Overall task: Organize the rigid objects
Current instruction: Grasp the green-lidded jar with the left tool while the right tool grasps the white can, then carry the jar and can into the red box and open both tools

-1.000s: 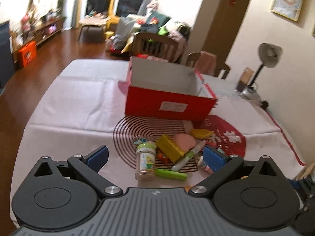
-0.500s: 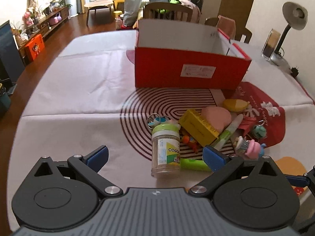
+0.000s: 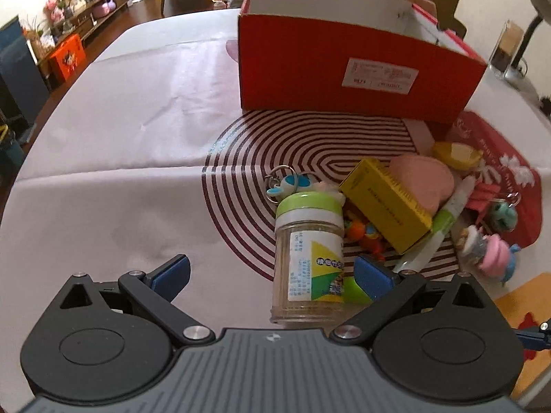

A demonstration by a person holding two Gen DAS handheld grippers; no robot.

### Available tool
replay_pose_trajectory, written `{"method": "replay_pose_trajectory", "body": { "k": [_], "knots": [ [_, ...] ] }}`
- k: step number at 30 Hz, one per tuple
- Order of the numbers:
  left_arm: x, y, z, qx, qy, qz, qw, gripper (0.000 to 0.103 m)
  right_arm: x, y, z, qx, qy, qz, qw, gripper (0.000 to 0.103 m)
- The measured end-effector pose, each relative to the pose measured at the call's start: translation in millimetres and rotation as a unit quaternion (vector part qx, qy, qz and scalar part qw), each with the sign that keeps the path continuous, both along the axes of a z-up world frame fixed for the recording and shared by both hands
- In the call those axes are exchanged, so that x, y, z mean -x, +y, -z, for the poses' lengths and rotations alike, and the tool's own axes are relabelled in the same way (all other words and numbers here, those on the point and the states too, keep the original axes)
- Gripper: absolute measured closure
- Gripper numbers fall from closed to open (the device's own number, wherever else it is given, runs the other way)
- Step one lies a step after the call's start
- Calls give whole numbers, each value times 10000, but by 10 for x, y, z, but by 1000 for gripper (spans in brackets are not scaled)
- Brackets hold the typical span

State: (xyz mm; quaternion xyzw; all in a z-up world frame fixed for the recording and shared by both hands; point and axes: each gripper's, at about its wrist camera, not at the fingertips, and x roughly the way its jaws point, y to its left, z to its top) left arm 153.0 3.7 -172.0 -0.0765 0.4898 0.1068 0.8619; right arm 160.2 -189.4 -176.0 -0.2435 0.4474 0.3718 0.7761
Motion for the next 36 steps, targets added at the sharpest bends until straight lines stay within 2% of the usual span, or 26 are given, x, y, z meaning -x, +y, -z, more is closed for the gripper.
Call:
{"method": "replay_pose_trajectory", "body": {
  "k": [5,9,11,15,19,26,36],
  "knots": [
    [-81,10,49,60,23,-86,9999,3,-32,22,14,-22,66,-100,9999,53],
    [-123,12,80,158,74,-93,9998,20,-74,16,8,-88,170,-69,9998,57],
    [-125,-5,77,172,52,-88,9998,24,-93,14,4,-120,192,-26,9997,58],
    [-123,-40,55,308,20,-7,9995,44,-120,6,-16,-178,301,82,9994,58],
    [-132,-111,24,227,7,136,9996,59,-140,10,-52,-219,362,184,9989,58],
    [-91,-103,-3,245,83,95,9996,61,-228,-30,-148,-404,503,584,9962,58],
    [41,-21,-207,277,2,-90,9996,61,-460,-117,-498,-820,528,1436,9848,58]
  ]
}}
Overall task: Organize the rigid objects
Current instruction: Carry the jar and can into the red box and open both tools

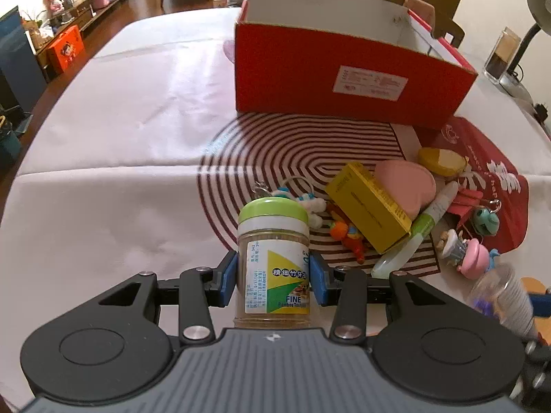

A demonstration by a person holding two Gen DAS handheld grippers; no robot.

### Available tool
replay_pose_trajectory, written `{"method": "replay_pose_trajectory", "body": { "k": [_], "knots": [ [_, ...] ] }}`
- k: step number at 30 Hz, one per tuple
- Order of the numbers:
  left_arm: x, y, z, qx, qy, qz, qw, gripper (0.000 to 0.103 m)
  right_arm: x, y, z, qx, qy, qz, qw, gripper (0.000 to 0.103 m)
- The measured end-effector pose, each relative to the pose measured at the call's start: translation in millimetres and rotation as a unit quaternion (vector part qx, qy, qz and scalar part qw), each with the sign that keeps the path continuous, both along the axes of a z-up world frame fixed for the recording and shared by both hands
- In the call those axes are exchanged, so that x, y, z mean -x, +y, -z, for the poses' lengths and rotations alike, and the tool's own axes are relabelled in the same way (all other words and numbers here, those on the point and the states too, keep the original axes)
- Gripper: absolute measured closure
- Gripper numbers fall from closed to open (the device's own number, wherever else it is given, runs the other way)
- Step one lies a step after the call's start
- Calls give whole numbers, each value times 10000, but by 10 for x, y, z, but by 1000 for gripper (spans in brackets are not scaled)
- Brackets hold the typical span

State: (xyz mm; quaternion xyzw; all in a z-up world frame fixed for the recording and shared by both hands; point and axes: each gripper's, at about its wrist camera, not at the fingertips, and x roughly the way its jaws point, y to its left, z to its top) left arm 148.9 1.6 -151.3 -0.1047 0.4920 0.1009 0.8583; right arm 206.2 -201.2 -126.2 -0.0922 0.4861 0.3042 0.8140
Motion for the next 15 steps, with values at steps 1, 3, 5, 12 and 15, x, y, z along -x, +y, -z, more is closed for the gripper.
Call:
{"method": "replay_pose_trajectory", "body": {
  "k": [1,3,5,12,15],
  "knots": [
    [11,9,-30,8,-12,-18,10000,61,-33,-8,-41,-46,9,70,10000,58],
    [30,20,-104,16,-45,-39,10000,61,-102,-19,-124,-129,1,170,9998,58],
    [51,24,-180,1,-109,-32,9999,61,-164,-16,-207,-203,-29,249,9995,58],
    [28,35,-473,-71,-218,-30,9997,61,-360,40,-497,-365,-175,386,9984,58],
    [-27,45,-598,-57,-243,-28,9997,61,-460,75,-619,-397,-267,416,9980,58]
  ]
}}
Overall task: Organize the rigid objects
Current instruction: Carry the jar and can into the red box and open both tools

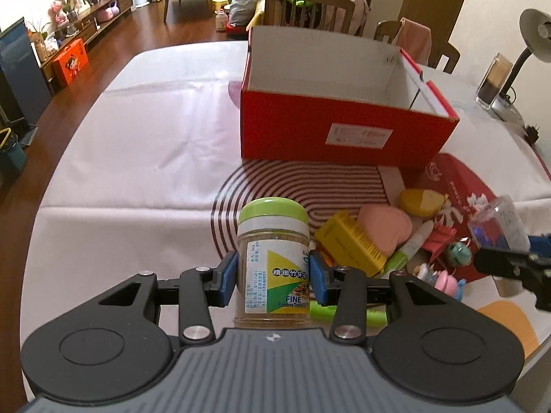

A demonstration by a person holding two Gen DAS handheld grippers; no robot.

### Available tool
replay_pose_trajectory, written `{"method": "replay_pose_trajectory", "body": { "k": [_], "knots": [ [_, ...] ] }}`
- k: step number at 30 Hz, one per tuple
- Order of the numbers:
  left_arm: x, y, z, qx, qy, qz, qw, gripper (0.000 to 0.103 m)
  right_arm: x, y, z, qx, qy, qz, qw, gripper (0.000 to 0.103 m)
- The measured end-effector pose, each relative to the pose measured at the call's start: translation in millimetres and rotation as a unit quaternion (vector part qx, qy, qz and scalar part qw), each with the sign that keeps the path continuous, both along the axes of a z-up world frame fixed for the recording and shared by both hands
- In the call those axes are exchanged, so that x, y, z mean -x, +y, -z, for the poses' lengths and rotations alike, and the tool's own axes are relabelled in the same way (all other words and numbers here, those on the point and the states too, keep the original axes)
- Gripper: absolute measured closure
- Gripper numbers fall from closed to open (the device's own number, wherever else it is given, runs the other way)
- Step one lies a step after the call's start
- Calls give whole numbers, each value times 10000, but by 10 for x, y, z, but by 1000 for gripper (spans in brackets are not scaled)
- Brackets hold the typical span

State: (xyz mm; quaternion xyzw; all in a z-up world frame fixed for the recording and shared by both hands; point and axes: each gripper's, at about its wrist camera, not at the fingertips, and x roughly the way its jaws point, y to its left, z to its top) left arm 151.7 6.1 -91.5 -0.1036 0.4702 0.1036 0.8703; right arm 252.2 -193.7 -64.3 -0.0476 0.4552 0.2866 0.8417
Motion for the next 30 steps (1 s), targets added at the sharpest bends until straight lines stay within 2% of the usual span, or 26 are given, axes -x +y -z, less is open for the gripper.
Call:
{"method": "replay_pose_trajectory", "body": {
  "k": [7,14,22,30],
  "knots": [
    [-201,36,-255,32,-153,8,9999,61,-276,95,-249,-14,-256,-31,9997,58],
    [-509,71,-438,-69,-226,40,9997,61,-616,146,-357,-20,-372,11,9993,58],
    [-963,122,-533,-223,-257,81,9994,61,-1000,218,-380,-34,-431,21,9991,58],
    [-1492,157,-565,-302,-251,121,9992,61,-1388,389,-313,161,-472,11,9988,58]
  ]
}}
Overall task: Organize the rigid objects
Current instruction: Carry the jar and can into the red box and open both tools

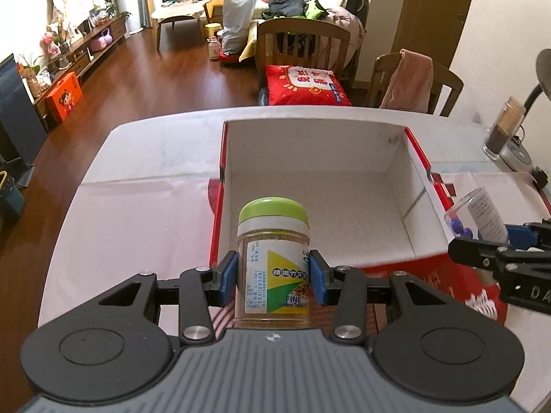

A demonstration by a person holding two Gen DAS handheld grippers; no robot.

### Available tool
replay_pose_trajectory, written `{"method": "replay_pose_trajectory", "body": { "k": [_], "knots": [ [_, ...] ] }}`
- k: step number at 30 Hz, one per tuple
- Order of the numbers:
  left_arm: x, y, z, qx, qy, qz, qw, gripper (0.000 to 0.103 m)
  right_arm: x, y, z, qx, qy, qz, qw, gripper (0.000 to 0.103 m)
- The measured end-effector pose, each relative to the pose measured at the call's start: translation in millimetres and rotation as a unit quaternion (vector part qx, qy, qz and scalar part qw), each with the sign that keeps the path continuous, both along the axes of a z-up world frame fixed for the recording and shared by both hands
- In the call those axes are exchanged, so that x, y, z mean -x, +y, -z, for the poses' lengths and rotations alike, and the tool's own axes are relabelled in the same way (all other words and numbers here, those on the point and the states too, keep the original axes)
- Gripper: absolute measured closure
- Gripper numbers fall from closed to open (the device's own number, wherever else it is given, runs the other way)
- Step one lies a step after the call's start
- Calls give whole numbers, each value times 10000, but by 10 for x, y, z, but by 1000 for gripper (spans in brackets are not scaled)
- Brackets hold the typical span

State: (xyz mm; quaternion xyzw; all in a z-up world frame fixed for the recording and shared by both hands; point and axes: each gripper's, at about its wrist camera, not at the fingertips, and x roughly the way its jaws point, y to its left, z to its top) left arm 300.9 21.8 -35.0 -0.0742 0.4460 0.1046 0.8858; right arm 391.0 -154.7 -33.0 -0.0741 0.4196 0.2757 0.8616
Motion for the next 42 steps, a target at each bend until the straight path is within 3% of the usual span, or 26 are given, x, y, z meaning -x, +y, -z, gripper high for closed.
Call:
{"method": "replay_pose_trajectory", "body": {
  "k": [11,25,35,42],
  "knots": [
    [-696,39,194,57,302,-17,9995,61,-558,314,408,386,187,-163,9989,59],
    [-1415,151,862,114,973,-26,9952,61,-923,727,972,958,643,-760,9904,59],
    [-1635,140,1160,194,1435,104,9894,61,-1003,837,1139,1373,1094,-861,9807,59],
    [-1723,151,1212,240,1561,177,9873,61,-991,864,1194,1476,1432,-823,9751,58]
  ]
}}
